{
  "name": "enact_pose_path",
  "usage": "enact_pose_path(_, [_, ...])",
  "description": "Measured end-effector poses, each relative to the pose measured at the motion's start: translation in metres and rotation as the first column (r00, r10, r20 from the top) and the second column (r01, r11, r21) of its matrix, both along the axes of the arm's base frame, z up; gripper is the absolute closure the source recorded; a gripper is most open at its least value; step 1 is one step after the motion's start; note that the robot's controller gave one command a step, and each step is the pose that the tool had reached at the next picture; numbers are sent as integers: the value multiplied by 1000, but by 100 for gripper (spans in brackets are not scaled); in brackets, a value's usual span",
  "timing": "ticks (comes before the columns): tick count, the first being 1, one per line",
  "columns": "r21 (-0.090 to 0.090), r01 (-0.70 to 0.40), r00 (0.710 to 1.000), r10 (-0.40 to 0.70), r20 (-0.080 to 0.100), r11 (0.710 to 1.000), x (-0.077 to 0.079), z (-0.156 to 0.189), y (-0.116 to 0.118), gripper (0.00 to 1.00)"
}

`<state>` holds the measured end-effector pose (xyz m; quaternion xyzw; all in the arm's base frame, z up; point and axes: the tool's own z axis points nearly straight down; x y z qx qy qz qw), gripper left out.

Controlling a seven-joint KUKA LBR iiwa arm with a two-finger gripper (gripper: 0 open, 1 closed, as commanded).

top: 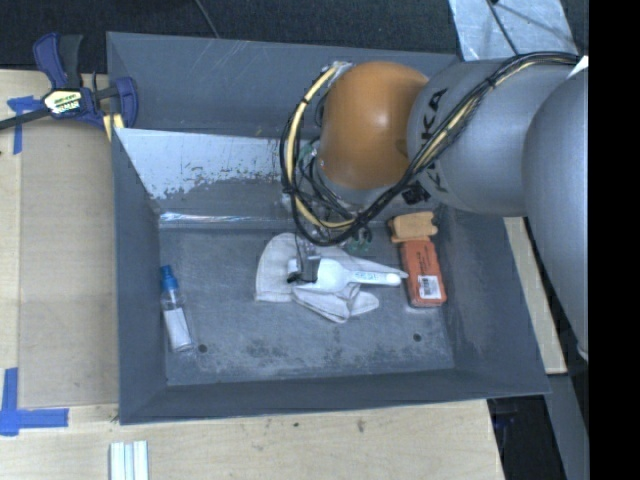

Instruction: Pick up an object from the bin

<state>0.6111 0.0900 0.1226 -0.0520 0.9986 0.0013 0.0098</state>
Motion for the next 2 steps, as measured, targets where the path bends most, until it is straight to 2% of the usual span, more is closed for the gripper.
enact_pose_path(1, [-4, 109, 994, -109, -18, 994, -12, -42, -27, 0])
enact_pose_path(2, [-3, 113, 993, -113, -19, 994, -13, -47, -29, 0])
